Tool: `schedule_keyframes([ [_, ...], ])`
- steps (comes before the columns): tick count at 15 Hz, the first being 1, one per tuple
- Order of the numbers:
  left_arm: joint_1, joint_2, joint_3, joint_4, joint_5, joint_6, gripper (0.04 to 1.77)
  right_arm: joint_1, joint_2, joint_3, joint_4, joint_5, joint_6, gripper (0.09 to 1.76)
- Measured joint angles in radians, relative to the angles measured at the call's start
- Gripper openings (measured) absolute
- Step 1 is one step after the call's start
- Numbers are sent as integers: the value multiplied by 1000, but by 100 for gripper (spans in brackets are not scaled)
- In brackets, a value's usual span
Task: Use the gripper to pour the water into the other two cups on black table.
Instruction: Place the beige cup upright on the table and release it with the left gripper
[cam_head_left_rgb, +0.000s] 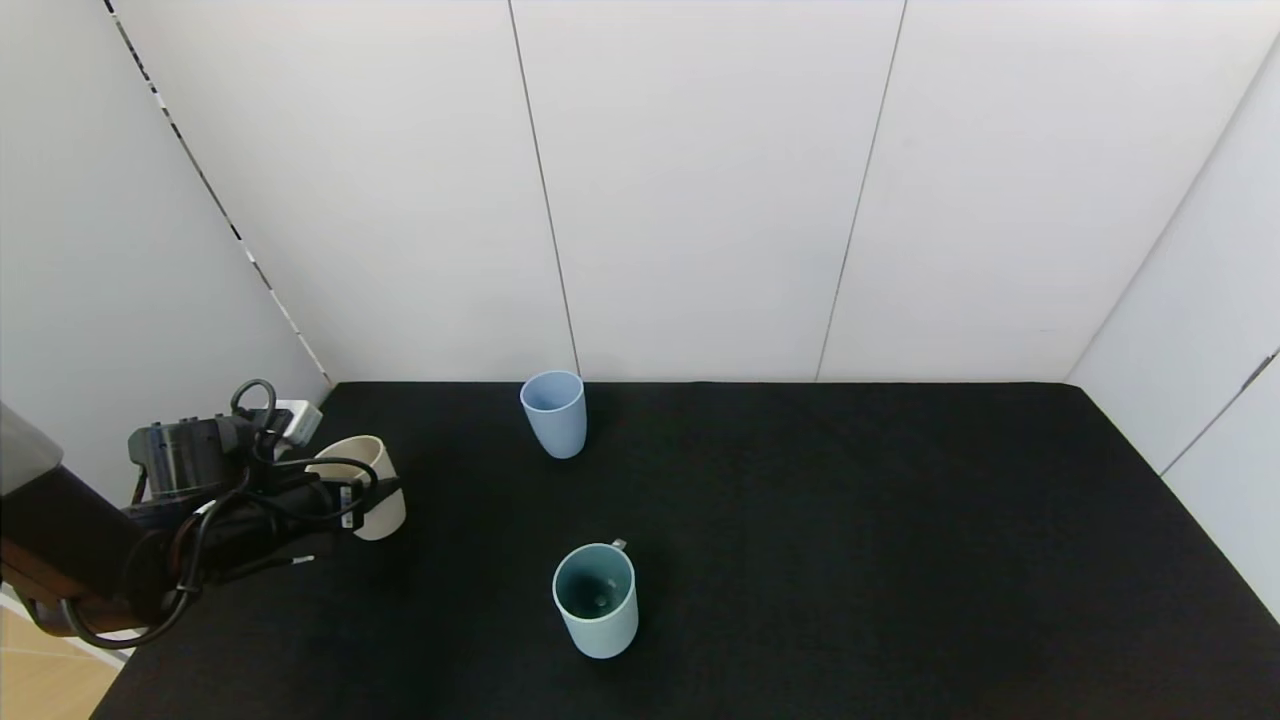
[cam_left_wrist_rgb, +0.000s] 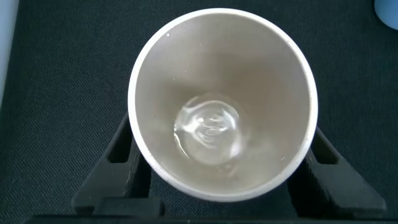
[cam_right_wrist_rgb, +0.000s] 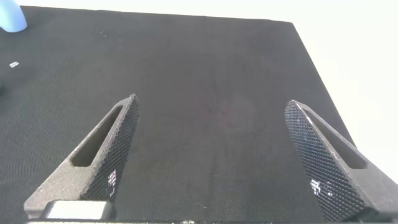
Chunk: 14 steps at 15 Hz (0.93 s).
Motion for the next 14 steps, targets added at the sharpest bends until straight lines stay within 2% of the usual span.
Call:
schedule_keyframes([
  [8, 3, 3, -6, 4, 2, 0, 120, 0, 0, 0, 0, 0, 0, 171],
  [10, 3, 5, -6, 5, 3, 0, 136, 0, 0, 0, 0, 0, 0, 171],
  [14, 2, 5, -3, 8, 2, 0, 150, 0, 0, 0, 0, 0, 0, 171],
])
